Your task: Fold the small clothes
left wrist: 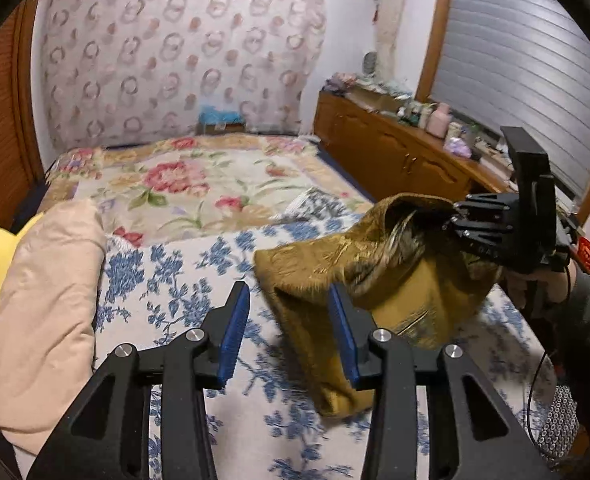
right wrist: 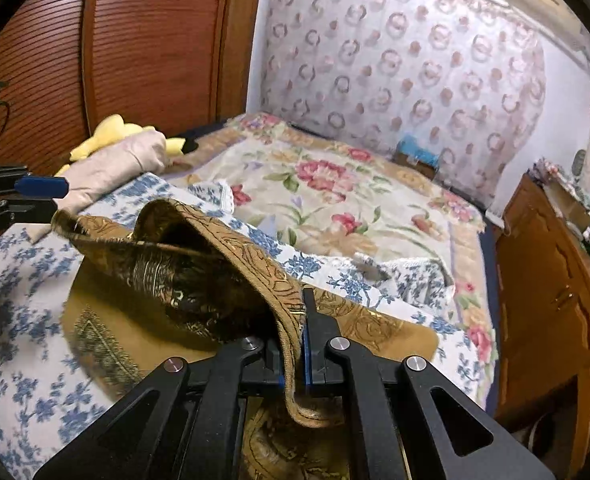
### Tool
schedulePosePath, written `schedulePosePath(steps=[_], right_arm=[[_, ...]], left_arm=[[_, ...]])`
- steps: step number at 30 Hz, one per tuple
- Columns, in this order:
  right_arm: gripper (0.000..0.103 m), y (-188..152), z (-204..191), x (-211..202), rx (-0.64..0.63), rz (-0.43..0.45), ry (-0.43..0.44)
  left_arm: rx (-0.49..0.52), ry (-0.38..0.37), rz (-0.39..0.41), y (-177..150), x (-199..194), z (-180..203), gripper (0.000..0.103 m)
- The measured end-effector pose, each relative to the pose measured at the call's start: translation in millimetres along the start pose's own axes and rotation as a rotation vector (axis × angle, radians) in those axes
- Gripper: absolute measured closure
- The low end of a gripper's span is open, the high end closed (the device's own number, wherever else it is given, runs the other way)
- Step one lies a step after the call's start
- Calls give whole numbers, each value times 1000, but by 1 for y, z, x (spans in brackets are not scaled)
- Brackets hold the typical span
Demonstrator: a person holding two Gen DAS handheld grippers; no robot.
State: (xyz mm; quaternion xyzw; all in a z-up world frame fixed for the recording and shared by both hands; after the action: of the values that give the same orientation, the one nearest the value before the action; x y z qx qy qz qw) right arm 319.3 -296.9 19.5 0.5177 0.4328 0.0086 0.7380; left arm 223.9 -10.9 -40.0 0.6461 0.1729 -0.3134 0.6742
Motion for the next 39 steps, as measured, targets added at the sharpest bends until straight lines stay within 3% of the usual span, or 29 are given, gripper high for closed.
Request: schedulePosePath(steps=[3, 6, 8, 10, 15, 19, 26, 32, 39], right_arm=[[97, 6, 11, 11, 34, -19, 8], [87, 14, 17, 20, 52, -44, -29], [79, 20, 22, 23, 82, -40, -35], [57, 27, 27, 21, 115, -19, -37], [42, 38, 25, 4, 116, 41, -72], [39, 42, 21, -10, 106, 71, -87], [38, 14, 9, -29, 156, 70, -92], [38, -19, -10, -48, 144, -1, -63], [38, -25, -29, -57, 100, -43, 6]], left_arm=[[3, 7, -29, -3, 14, -2, 61], [17, 9, -59, -4, 28, 0, 61], [27, 8, -70, -3, 35, 4, 61], [37, 9, -76, -1, 41, 7, 61], [53, 7, -82, 3, 49, 12, 61], [61, 14, -88, 10, 60, 13, 61], [64, 36, -120, 16, 80, 10, 61], [61, 50, -146, 12, 93, 6, 61], [54, 55, -168, 7, 100, 6, 61]])
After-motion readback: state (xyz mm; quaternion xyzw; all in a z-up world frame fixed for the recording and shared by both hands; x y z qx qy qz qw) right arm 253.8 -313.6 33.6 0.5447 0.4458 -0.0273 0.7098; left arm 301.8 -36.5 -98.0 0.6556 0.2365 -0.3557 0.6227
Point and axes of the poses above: each gripper's, at about its wrist camera, not at the fingertips, and x roughly the way its jaws point, z to its right, y to its top, the point moved 1 cm from there along x, roughly the way its jaws point, and after that the axes turned 7 degrees about y, right-handed, at the moved point
